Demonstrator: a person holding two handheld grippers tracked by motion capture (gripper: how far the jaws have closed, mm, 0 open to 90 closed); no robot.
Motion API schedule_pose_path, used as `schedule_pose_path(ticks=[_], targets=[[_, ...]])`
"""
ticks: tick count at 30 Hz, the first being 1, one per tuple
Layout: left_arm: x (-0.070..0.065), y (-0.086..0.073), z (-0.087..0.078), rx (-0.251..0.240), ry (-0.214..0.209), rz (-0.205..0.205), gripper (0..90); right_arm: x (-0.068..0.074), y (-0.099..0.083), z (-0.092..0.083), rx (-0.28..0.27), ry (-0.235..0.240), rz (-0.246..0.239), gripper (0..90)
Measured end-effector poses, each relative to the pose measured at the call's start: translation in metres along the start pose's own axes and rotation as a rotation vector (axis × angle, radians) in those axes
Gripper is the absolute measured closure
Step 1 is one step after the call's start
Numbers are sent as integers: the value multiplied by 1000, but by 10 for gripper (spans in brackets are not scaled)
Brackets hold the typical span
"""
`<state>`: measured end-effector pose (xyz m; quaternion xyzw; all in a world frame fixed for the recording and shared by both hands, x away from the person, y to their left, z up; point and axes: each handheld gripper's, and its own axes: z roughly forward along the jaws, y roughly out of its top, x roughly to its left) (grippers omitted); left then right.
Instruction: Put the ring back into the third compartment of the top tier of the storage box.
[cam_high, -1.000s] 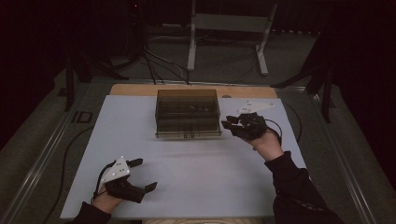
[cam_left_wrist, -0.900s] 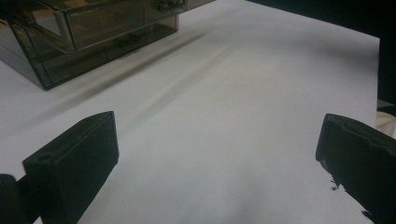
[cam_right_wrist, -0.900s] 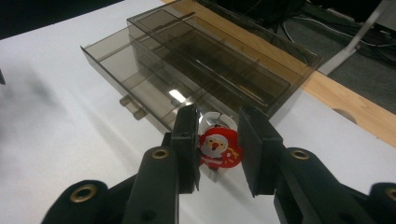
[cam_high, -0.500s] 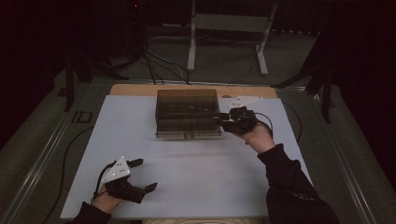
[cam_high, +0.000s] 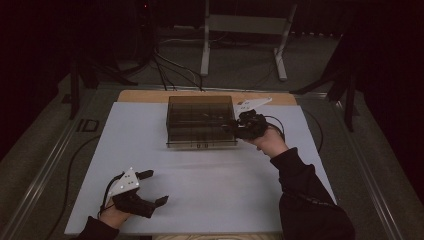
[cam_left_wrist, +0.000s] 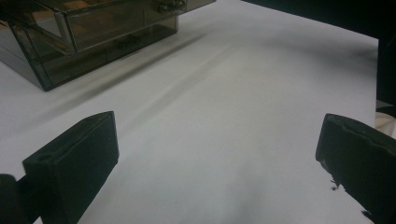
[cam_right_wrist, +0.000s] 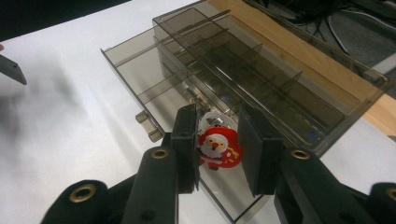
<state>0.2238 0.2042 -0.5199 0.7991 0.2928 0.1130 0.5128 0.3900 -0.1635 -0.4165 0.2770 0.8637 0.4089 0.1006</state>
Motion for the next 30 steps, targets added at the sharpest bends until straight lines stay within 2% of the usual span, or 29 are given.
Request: schedule_pose_path(ticks=[15,21,26,30], targets=[[0,0,1,3,-10,-4,0,-13,-12,21,57,-3,16,691],[0,0,1,3,-11,-6,0,-14,-13,25,67,-7,26,688],[0,0,1,2,-12,-5,0,-11,-12,30,74,-6,8,682],[0,0,1,1,-14,-6,0,-11,-10,31,70,-26,6,677]])
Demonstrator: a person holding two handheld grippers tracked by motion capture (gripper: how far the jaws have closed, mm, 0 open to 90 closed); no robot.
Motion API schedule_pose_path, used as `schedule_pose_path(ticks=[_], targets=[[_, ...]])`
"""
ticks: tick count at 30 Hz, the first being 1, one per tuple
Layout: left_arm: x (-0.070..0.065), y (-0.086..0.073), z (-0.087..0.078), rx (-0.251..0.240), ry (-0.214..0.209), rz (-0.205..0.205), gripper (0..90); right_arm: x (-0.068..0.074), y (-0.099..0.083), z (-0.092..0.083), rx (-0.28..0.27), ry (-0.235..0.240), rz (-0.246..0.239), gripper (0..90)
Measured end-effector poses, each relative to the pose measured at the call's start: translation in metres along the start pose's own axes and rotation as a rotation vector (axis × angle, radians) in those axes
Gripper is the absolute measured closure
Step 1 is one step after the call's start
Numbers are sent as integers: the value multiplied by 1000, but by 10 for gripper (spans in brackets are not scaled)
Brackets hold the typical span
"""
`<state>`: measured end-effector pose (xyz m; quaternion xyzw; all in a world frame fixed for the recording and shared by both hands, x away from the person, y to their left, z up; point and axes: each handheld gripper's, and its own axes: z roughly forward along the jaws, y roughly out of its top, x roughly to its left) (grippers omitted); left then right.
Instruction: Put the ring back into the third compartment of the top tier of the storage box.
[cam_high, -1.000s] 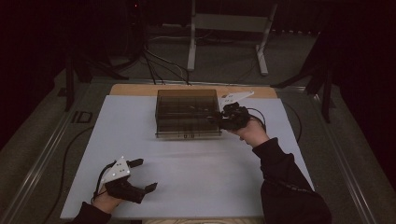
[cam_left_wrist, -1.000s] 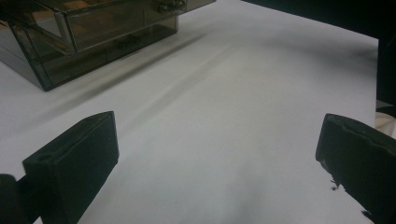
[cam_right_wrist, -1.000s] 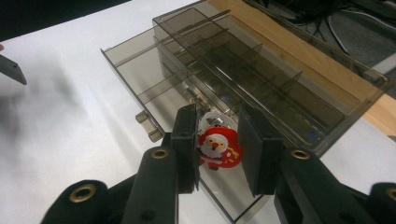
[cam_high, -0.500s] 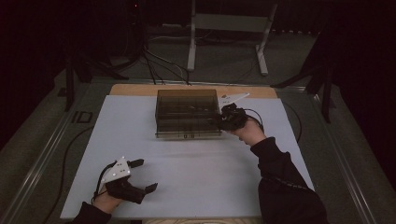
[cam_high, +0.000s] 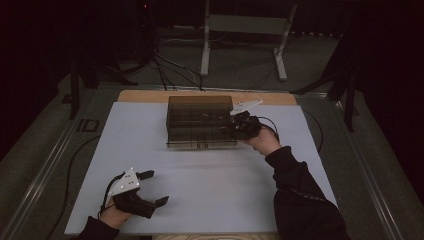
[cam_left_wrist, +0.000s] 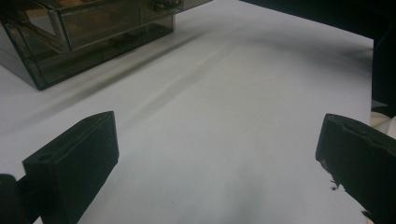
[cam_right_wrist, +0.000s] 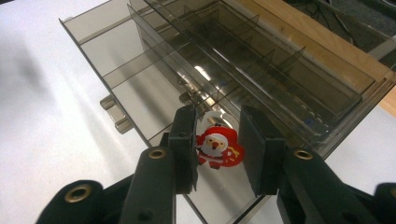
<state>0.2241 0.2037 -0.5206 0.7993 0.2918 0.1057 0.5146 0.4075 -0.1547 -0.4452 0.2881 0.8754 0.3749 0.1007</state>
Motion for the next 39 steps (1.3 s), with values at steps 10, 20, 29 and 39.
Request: schedule_pose_path(ticks=[10,20,29,39], targets=[[0,0,0,-2,1,0,0,4,6,-8,-11,-40,-10,455],[0,0,0,-3,2,-1,0,14,5,-18,-22,10,-40,262],[0,0,0,-1,3,1,0,20,-3,-27,-24,77,-49,16],[0,0,0,0,4,1,0,20,-26,-37,-51,93,-56,16]])
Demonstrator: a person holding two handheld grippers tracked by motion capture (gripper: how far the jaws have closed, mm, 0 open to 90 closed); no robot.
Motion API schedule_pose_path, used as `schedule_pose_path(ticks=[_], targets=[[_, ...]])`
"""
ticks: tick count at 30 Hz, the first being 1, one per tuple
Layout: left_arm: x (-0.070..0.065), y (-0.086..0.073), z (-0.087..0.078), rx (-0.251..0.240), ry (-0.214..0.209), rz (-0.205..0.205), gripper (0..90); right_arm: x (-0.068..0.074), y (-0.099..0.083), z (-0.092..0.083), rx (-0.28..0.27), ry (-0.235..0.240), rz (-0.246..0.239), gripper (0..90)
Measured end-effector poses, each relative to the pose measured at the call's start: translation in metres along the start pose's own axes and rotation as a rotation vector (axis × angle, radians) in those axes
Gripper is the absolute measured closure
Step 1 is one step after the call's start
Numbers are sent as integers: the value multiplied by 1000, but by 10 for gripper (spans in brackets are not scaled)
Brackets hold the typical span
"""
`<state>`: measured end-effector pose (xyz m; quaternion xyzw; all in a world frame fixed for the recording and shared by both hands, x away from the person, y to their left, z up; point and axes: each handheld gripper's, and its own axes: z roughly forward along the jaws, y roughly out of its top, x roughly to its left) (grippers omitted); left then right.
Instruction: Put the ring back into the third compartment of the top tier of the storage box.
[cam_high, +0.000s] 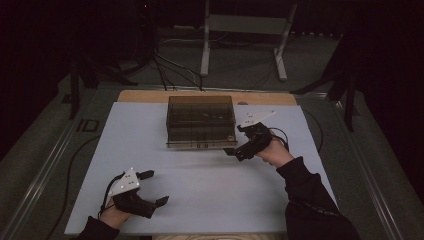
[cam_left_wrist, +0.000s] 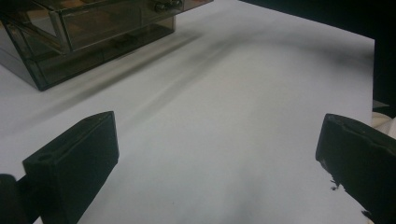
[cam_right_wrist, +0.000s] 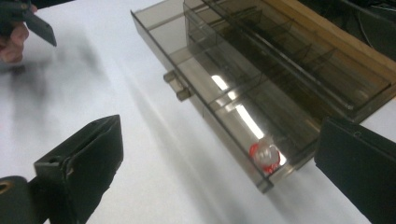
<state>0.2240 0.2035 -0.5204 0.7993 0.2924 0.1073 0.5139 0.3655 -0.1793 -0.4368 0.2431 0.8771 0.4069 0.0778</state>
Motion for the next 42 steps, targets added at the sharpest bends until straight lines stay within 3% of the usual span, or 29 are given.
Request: schedule_pose_path(ticks=[20,28,42], targets=[[0,0,0,1,0,0,0,1,-59,-10,17,-25,48,16],[0,0,0,0,0,2,0,6,-76,-10,28,-45,54,16],[0,0,0,-2,0,2,0,12,-101,-14,3,-94,71,16]])
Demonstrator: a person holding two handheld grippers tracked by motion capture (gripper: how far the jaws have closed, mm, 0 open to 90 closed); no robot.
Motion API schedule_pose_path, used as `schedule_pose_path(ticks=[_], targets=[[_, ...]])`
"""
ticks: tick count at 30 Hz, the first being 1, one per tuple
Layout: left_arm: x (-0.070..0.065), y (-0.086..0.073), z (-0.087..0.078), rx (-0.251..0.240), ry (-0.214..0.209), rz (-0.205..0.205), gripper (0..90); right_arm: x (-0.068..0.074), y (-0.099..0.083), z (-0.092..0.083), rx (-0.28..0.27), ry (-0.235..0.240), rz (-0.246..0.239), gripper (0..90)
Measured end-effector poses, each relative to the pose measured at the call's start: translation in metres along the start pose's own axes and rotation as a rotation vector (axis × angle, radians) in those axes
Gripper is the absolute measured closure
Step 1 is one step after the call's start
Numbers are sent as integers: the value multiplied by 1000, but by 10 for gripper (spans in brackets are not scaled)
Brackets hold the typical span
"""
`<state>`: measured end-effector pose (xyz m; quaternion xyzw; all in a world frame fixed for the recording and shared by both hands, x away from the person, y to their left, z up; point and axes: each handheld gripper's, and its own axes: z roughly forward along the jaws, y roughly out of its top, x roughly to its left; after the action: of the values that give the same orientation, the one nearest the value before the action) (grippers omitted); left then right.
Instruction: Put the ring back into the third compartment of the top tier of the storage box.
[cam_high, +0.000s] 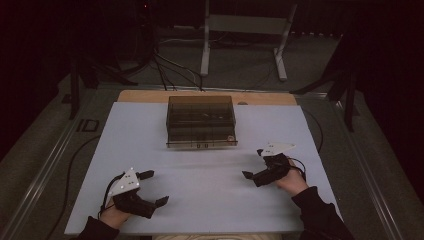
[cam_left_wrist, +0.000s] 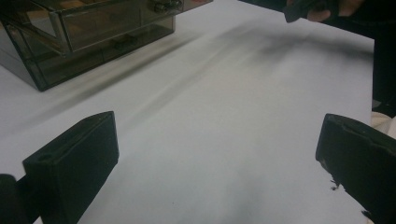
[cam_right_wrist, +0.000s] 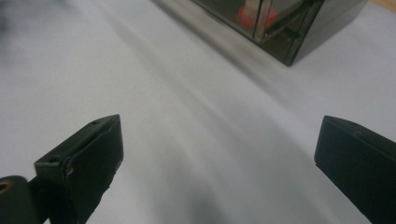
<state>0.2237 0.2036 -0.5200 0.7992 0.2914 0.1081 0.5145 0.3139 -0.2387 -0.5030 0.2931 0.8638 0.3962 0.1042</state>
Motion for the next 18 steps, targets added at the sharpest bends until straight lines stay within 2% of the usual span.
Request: schedule_pose_path(ticks=[6,10,18], targets=[[0,0,0,0,-1,-1,0,3,-13,-4,10,-22,-4,16],[0,0,0,1,0,0,0,3,-19,-9,-8,-46,12,16],[0,0,0,1,-1,1,0,5,-32,-20,-10,-70,27,16]])
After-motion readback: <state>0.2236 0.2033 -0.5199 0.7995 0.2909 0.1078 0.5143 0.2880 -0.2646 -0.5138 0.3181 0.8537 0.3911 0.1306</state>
